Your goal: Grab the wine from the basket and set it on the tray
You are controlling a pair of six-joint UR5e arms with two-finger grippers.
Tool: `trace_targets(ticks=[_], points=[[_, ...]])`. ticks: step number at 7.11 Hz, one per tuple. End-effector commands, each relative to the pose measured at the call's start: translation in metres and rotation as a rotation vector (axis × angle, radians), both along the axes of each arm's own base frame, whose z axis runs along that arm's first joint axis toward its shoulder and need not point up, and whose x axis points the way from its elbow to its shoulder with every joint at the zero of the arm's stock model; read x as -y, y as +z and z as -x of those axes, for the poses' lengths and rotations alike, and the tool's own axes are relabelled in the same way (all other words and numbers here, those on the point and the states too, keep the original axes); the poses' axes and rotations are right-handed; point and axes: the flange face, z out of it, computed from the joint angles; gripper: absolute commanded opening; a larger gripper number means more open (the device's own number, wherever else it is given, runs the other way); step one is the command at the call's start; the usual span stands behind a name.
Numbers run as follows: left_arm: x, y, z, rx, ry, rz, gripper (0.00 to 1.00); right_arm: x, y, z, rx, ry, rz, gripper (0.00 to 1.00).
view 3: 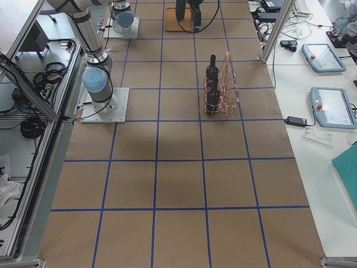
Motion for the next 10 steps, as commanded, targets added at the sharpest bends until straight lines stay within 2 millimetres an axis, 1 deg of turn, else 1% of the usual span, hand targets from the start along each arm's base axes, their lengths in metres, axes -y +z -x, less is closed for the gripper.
trace_targets(ticks=[1, 2, 3, 4, 5, 6, 7, 8, 9, 10], points=[[-0.001, 0.003, 0.001, 0.003, 0.003, -0.004, 0.94, 0.0, 0.0, 0.0, -0.001, 0.003, 0.0, 1.0], [-0.004, 0.012, 0.006, 0.009, 0.024, -0.009, 1.0, 0.0, 0.0, 0.0, 0.0, 0.003, 0.0, 1.0], [-0.009, 0.023, 0.008, 0.009, 0.058, -0.024, 1.0, -0.001, 0.001, 0.0, 0.0, 0.003, 0.002, 1.0], [-0.014, 0.053, 0.012, 0.023, 0.109, -0.012, 1.0, 0.0, 0.0, 0.0, -0.001, 0.003, 0.0, 1.0], [-0.018, 0.086, 0.016, 0.023, 0.201, 0.007, 1.0, 0.0, 0.0, 0.0, 0.0, 0.003, 0.0, 1.0], [-0.018, 0.114, 0.029, 0.044, 0.194, 0.054, 1.0, 0.0, 0.0, 0.0, -0.001, 0.003, 0.0, 1.0], [-0.021, 0.126, 0.051, 0.057, 0.218, 0.082, 1.0, 0.0, 0.0, 0.0, -0.001, 0.003, 0.0, 1.0], [-0.024, 0.132, 0.076, 0.066, 0.31, 0.104, 1.0, 0.0, 0.0, 0.0, -0.001, 0.003, 0.0, 1.0], [-0.029, 0.14, 0.113, 0.068, 0.308, 0.126, 1.0, 0.0, 0.0, 0.0, -0.001, 0.003, 0.0, 1.0], [-0.031, 0.14, 0.146, 0.062, 0.302, 0.135, 1.0, 0.0, 0.0, 0.0, -0.001, 0.003, 0.0, 1.0]])
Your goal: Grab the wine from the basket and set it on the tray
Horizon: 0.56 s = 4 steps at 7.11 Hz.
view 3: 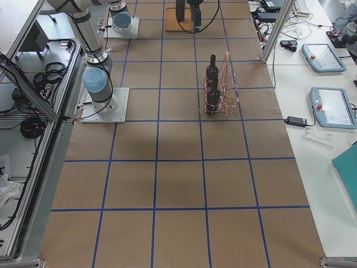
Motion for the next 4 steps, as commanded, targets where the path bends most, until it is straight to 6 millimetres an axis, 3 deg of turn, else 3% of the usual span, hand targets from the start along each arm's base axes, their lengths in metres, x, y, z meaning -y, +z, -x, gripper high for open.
trace_targets(ticks=[1, 3, 4], points=[[-0.009, 0.006, 0.06, -0.001, 0.027, 0.025, 1.0, 0.0, 0.0, 0.0, 0.001, 0.0, 0.0, 1.0], [-0.014, 0.009, 0.095, -0.139, 0.031, 0.046, 1.0, 0.0, 0.0, 0.0, 0.001, 0.0, 0.0, 1.0], [-0.018, 0.012, 0.095, -0.131, 0.019, 0.046, 1.0, 0.0, 0.0, 0.0, 0.002, 0.0, 0.001, 1.0]])
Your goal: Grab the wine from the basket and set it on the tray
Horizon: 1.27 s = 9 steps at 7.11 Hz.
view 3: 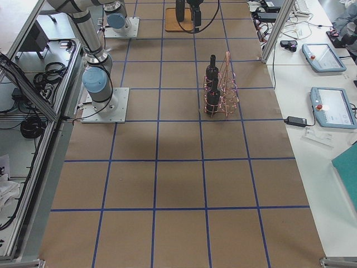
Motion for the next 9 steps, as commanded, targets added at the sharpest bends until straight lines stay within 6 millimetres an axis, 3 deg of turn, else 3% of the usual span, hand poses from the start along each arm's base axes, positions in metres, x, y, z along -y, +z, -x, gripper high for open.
trace_targets(ticks=[1, 9], points=[[-0.0057, 0.0006, 0.0065, 0.008, -0.011, -0.003, 1.0, 0.0, -0.0001, 0.0, 0.0, 0.0, -0.001, 1.0], [-0.0095, 0.0009, 0.0068, 0.015, -0.007, 0.0, 1.0, -0.0001, -0.0001, 0.0, 0.0, 0.0, -0.001, 1.0]])
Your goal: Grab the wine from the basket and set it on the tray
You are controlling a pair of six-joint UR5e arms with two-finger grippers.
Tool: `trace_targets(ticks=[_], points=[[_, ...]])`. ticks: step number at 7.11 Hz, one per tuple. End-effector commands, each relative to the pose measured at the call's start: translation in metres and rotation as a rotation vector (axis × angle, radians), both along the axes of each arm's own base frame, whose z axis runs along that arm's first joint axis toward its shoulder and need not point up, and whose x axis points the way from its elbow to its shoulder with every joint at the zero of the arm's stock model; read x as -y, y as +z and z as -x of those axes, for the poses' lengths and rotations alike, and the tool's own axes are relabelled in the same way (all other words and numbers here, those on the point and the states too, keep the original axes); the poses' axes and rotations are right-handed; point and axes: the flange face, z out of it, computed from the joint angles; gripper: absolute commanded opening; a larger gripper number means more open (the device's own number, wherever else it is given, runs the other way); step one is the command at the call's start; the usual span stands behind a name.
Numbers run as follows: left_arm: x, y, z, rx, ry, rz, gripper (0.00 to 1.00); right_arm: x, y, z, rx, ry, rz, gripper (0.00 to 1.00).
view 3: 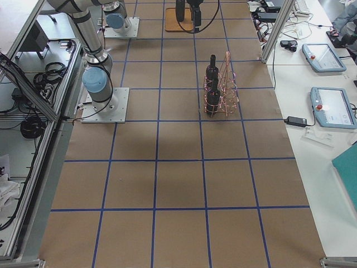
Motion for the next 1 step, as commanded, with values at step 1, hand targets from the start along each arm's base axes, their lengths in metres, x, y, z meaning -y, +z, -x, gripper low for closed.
trace_targets(ticks=[1], points=[[-0.0001, 0.0003, -0.0006, 0.0, 0.002, 0.001, 1.0, 0.0, 0.0, 0.0, 0.0, 0.0, 0.0, 1.0]])
